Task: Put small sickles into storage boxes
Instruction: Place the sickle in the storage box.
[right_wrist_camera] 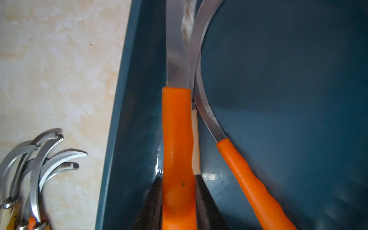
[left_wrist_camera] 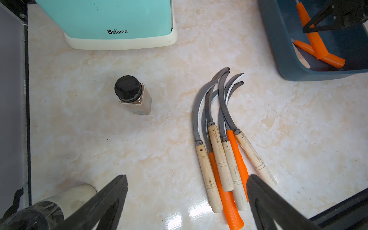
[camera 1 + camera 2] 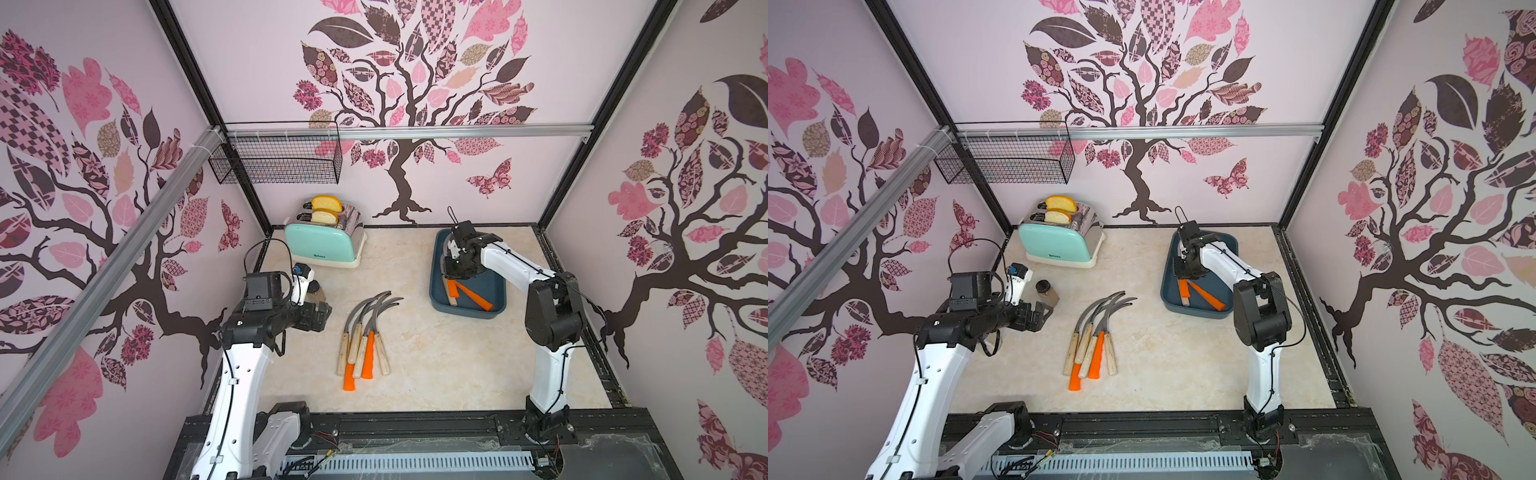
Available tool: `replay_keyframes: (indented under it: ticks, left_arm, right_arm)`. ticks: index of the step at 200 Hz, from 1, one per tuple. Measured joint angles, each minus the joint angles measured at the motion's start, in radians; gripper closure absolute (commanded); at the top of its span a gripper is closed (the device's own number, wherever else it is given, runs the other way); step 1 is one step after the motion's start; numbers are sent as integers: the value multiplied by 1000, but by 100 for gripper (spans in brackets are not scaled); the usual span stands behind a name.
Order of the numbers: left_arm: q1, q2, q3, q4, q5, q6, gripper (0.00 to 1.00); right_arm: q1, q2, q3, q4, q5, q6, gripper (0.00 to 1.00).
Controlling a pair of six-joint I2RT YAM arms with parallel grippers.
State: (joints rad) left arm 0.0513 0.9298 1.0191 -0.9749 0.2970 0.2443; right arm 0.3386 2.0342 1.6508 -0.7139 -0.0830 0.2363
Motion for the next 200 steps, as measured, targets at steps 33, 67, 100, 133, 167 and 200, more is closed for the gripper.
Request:
replay_keyframes:
  ticks: [33, 67, 100, 133, 167, 200]
  left_arm:
    - [0, -1, -8, -2, 0, 0, 2]
    - [0, -1, -8, -2, 1, -1, 2]
    - [0, -7, -17, -1, 1, -1, 2]
    - [0, -9, -27, -2, 1, 0, 2]
    - [0, -11, -31, -1, 1, 0, 2]
    - [0, -11, -31, -1, 1, 0, 2]
  right_arm:
    - [0, 15, 0, -9, 0, -10, 80]
    - [0, 20, 0, -12, 0, -17, 80]
    - [0, 51, 1, -23, 1, -28, 80]
    - [0, 89, 13, -32, 1, -34, 79]
    - [0, 89, 18, -32, 4, -35, 78]
    - [0, 89, 18, -33, 5, -35, 76]
